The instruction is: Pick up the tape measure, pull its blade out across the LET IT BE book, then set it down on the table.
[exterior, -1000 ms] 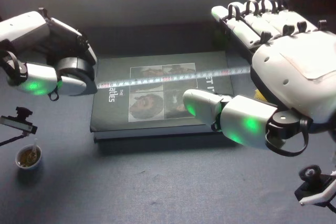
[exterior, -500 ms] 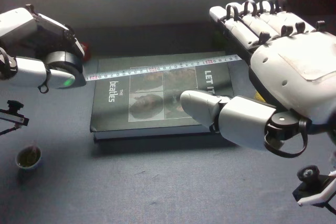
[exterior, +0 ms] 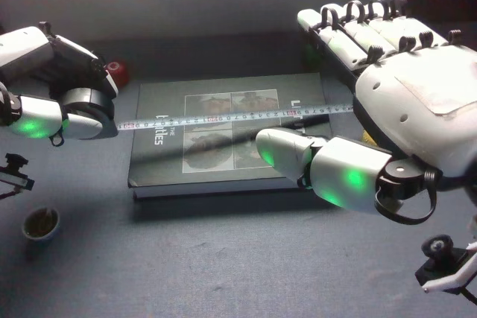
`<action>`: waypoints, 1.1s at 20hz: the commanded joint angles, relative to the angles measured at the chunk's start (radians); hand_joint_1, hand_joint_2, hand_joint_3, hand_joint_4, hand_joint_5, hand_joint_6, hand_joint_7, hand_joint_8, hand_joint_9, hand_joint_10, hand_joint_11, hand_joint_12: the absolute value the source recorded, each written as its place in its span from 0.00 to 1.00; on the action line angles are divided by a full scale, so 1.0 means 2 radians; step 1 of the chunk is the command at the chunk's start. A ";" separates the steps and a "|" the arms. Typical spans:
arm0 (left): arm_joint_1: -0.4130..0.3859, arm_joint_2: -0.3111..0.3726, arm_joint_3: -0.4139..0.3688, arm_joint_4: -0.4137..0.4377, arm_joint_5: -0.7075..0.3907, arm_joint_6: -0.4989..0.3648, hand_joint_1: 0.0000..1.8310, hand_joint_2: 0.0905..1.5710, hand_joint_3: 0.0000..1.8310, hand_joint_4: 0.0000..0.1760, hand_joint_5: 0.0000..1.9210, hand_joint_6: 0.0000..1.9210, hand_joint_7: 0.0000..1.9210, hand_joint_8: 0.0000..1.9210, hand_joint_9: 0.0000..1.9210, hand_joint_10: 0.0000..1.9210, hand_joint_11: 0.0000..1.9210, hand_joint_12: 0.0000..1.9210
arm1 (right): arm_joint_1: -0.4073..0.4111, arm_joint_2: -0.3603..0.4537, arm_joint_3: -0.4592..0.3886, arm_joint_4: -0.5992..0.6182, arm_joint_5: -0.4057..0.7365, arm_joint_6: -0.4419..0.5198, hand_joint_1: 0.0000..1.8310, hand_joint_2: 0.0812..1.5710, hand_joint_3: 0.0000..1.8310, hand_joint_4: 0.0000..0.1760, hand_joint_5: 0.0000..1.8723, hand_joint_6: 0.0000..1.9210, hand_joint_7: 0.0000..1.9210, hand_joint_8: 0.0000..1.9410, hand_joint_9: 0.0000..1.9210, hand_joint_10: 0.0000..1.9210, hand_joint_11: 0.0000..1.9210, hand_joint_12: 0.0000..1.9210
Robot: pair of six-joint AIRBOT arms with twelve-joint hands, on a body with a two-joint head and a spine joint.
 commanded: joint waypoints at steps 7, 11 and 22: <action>0.010 -0.010 0.026 0.001 -0.077 -0.025 0.75 0.68 0.00 0.00 0.53 0.38 0.52 0.51 0.47 0.65 0.42 0.59 | 0.003 0.001 -0.003 -0.045 0.036 0.005 0.00 0.69 0.00 0.00 0.00 0.00 0.00 0.00 0.00 0.00 0.02 0.02; 0.020 -0.015 0.040 0.001 -0.086 -0.038 0.75 0.68 0.00 0.00 0.53 0.39 0.52 0.50 0.47 0.65 0.42 0.59 | 0.003 0.001 -0.003 -0.045 0.037 0.004 0.00 0.70 0.00 0.00 0.00 0.00 0.00 0.00 0.00 0.00 0.00 0.11; 0.062 -0.031 0.072 0.044 -0.131 -0.095 0.75 0.68 0.00 0.00 0.53 0.39 0.52 0.50 0.47 0.65 0.42 0.59 | 0.003 0.001 -0.003 -0.045 0.038 0.003 0.00 0.70 0.00 0.00 0.00 0.00 0.00 0.00 0.00 0.00 0.00 0.10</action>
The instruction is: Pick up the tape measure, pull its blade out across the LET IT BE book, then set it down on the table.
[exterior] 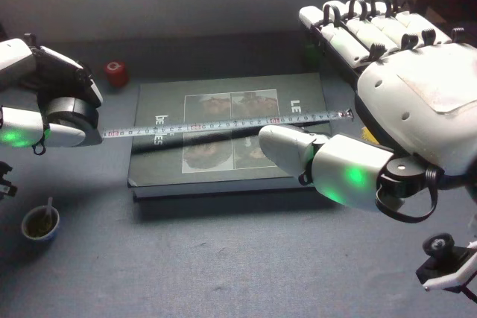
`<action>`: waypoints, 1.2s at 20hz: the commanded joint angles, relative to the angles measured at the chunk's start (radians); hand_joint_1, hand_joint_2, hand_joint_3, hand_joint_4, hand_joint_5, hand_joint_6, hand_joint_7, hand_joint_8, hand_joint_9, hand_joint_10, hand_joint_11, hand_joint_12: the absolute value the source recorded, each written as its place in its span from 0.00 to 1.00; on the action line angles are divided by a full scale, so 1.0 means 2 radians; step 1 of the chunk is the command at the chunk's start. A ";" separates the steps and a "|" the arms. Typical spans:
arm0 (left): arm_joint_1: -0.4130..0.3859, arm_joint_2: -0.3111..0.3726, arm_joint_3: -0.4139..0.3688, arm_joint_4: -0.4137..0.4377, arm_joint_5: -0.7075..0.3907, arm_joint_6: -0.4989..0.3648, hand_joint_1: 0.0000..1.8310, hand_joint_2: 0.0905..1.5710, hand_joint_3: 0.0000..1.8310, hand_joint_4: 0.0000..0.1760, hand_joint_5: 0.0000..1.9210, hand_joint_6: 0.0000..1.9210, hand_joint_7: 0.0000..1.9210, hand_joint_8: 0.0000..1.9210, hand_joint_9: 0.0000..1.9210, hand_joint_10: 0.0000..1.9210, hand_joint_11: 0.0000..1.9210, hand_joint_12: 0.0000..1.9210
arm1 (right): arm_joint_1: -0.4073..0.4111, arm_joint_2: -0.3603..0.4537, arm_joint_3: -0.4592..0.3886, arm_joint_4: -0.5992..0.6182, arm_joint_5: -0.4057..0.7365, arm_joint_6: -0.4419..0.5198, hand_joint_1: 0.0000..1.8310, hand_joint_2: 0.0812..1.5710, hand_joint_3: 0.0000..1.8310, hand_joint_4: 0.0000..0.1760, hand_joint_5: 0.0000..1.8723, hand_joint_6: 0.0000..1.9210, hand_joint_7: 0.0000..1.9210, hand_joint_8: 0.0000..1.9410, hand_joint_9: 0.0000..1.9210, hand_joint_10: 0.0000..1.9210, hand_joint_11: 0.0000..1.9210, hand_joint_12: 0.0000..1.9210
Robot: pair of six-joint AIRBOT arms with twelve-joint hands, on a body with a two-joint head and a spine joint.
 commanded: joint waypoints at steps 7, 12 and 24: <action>0.003 -0.014 0.035 0.015 -0.080 -0.008 0.75 0.68 0.00 0.00 0.53 0.39 0.53 0.50 0.47 0.65 0.41 0.59 | 0.003 0.001 -0.003 -0.044 0.034 0.003 0.00 0.70 0.00 0.00 0.00 0.00 0.00 0.00 0.00 0.00 0.00 0.09; 0.007 -0.022 0.057 0.021 -0.092 -0.008 0.75 0.68 0.00 0.00 0.51 0.41 0.53 0.50 0.47 0.66 0.42 0.59 | 0.002 0.001 -0.003 -0.044 0.034 0.003 0.00 0.70 0.00 0.00 0.00 0.00 0.00 0.00 0.00 0.00 0.00 0.08; 0.017 -0.036 0.099 0.033 -0.115 -0.008 0.75 0.68 0.00 0.00 0.53 0.40 0.53 0.49 0.47 0.65 0.42 0.59 | 0.001 0.000 -0.003 -0.044 0.033 0.003 0.01 0.70 0.00 0.00 0.00 0.00 0.00 0.00 0.00 0.00 0.00 0.07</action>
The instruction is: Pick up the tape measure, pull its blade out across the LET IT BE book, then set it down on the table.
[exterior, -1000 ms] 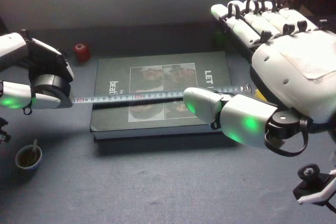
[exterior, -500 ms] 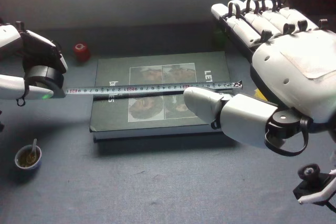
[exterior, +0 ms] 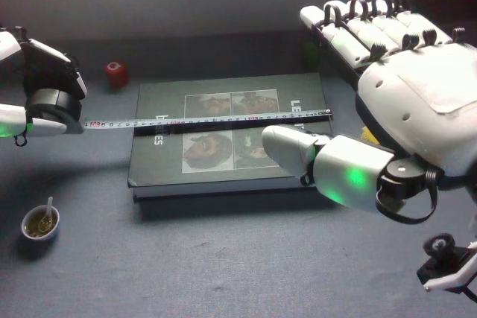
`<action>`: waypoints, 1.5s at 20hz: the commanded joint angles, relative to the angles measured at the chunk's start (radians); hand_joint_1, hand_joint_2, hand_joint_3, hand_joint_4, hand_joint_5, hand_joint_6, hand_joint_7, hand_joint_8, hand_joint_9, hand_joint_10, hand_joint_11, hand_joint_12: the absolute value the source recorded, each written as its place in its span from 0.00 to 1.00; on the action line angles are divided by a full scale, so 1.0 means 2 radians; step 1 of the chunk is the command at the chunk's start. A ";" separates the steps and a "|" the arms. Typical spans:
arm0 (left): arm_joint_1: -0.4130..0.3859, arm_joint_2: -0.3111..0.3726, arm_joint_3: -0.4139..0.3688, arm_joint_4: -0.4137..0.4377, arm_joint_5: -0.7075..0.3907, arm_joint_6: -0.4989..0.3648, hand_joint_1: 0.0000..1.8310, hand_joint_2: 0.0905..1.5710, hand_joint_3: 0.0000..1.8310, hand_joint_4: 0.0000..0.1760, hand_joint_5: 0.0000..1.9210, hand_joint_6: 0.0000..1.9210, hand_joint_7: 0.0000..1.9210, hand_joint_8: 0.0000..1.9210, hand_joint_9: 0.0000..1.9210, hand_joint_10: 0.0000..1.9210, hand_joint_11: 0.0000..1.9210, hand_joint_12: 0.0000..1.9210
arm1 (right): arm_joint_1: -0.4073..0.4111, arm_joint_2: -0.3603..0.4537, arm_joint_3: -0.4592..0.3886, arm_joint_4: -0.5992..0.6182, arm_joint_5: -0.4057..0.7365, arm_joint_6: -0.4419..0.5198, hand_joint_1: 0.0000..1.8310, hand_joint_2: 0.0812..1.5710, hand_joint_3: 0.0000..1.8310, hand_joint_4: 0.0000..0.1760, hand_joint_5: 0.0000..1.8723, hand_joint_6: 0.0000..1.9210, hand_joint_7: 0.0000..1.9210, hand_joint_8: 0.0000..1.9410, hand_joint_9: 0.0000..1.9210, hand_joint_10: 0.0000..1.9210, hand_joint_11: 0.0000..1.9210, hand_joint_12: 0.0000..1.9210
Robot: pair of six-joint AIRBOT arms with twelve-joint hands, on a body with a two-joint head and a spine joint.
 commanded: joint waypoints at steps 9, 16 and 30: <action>-0.003 0.000 0.006 -0.028 -0.059 -0.002 0.75 0.68 0.00 0.00 0.53 0.39 0.53 0.49 0.47 0.65 0.42 0.59 | 0.004 0.000 -0.003 -0.045 0.033 0.003 0.01 0.70 0.00 0.00 0.00 0.00 0.00 0.00 0.00 0.00 0.00 0.07; -0.005 0.002 -0.007 -0.028 -0.059 -0.010 0.75 0.68 0.00 0.00 0.52 0.40 0.53 0.49 0.47 0.65 0.41 0.59 | 0.002 0.000 -0.003 -0.045 0.034 -0.005 0.01 0.70 0.00 0.00 0.00 0.00 0.00 0.00 0.00 0.00 0.00 0.12; -0.061 0.046 -0.091 -0.007 -0.036 -0.001 0.75 0.68 0.00 0.00 0.52 0.40 0.53 0.50 0.47 0.66 0.42 0.58 | 0.021 0.037 -0.002 -0.044 -0.019 -0.015 0.01 0.70 0.00 0.00 0.00 0.00 0.00 0.00 0.00 0.00 0.00 0.08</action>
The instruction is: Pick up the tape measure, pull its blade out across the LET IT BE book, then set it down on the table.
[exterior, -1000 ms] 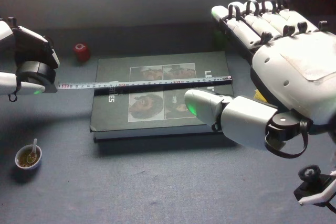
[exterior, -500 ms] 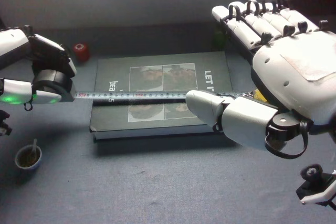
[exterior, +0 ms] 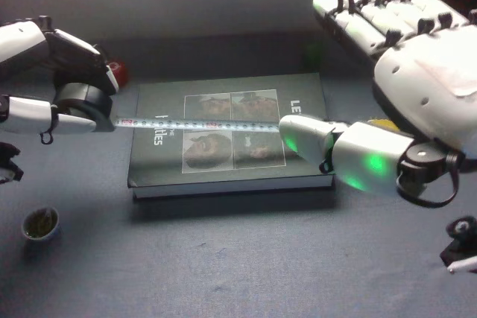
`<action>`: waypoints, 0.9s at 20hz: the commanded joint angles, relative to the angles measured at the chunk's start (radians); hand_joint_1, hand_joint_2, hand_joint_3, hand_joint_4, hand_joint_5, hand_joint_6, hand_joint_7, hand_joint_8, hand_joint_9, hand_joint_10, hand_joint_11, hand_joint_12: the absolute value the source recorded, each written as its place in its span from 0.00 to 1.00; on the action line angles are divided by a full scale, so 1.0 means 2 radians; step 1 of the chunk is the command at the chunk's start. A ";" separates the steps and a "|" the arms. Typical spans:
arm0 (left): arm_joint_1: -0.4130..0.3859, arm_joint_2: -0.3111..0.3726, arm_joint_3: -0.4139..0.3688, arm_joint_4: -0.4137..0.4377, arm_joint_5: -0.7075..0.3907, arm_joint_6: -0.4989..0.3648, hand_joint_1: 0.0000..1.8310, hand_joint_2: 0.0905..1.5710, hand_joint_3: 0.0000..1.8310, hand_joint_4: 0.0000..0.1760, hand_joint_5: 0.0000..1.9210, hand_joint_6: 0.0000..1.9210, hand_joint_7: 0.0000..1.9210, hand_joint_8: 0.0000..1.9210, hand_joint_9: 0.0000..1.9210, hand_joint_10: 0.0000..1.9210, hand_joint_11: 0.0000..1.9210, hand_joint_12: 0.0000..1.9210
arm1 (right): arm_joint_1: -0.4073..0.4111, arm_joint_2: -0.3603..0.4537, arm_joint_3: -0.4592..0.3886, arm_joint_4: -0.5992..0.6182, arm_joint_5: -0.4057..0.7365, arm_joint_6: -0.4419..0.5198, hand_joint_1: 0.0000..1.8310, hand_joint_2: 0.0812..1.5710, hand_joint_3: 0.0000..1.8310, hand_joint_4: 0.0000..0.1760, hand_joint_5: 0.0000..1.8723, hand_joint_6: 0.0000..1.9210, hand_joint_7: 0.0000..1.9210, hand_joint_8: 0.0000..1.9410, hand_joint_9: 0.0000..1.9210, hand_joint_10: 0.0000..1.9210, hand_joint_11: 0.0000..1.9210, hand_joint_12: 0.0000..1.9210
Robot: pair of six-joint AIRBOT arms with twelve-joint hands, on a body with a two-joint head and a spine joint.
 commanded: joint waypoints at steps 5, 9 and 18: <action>-0.020 0.034 -0.039 -0.010 -0.037 -0.009 0.75 0.68 0.00 0.00 0.52 0.40 0.53 0.51 0.47 0.66 0.42 0.58 | 0.025 0.027 0.012 -0.041 -0.051 0.025 0.01 0.70 0.00 0.00 0.00 0.00 0.00 0.00 0.00 0.00 0.00 0.09; -0.001 0.062 -0.074 0.001 -0.037 -0.017 0.75 0.68 0.00 0.00 0.52 0.39 0.52 0.51 0.47 0.66 0.42 0.58 | 0.039 0.039 0.032 -0.041 -0.084 0.047 0.01 0.70 0.00 0.00 0.00 0.00 0.00 0.00 0.00 0.00 0.00 0.09; 0.056 0.095 -0.117 -0.007 -0.062 -0.029 0.75 0.68 0.00 0.00 0.53 0.39 0.52 0.51 0.47 0.65 0.43 0.58 | 0.035 0.058 0.037 -0.048 -0.147 0.065 0.01 0.70 0.00 0.00 0.00 0.00 0.00 0.00 0.00 0.00 0.00 0.08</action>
